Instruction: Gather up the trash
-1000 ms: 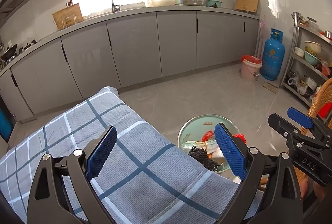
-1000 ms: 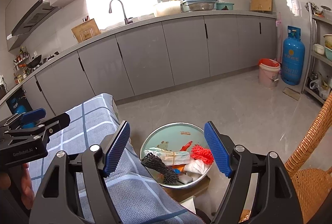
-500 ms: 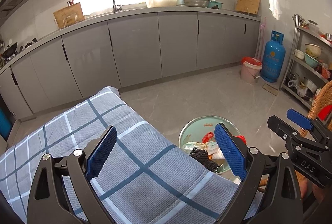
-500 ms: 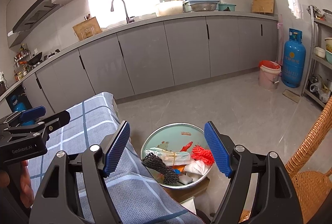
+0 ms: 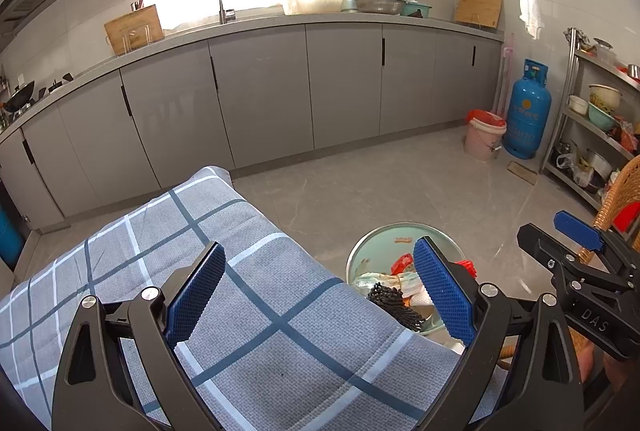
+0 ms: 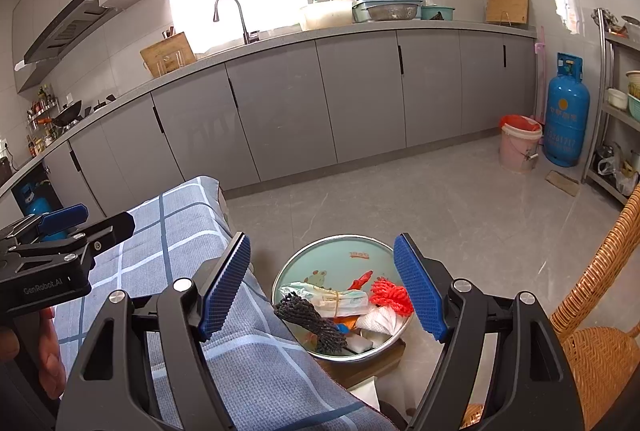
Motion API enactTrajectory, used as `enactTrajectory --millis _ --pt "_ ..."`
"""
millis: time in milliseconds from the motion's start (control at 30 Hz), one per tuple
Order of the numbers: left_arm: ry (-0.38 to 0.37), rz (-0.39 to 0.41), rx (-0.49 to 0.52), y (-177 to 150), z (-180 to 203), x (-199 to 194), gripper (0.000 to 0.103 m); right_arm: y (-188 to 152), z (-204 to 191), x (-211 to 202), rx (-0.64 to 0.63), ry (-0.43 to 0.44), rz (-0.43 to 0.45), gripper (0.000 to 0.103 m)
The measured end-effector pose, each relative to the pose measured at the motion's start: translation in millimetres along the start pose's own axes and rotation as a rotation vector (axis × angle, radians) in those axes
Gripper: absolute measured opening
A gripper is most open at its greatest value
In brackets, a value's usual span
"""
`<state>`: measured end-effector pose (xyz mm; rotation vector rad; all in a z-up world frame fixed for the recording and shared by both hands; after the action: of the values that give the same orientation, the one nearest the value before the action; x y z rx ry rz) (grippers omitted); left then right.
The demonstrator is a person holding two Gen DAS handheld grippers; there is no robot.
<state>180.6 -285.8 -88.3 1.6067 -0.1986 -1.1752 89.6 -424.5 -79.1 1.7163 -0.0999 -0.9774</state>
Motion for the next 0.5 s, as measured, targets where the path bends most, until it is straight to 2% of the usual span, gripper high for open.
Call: enactTrajectory --millis 500 --pt "0.011 -0.001 -0.013 -2.7 -2.4 -1.0 0.099 -1.0 -1.7 -0.9 -0.002 0.003 0.005 0.074"
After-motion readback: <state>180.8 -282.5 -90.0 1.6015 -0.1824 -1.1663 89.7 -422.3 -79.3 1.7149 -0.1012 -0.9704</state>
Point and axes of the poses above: each gripper's, at about its wrist camera, not at the fingertips, and x roughly the way its jaws point, z to its right, y to its top, the point moved 2 cm from there along x, roughly the way its jaws point, and after that the axes turned 13 degrees about -y, right-handed, at the moved point
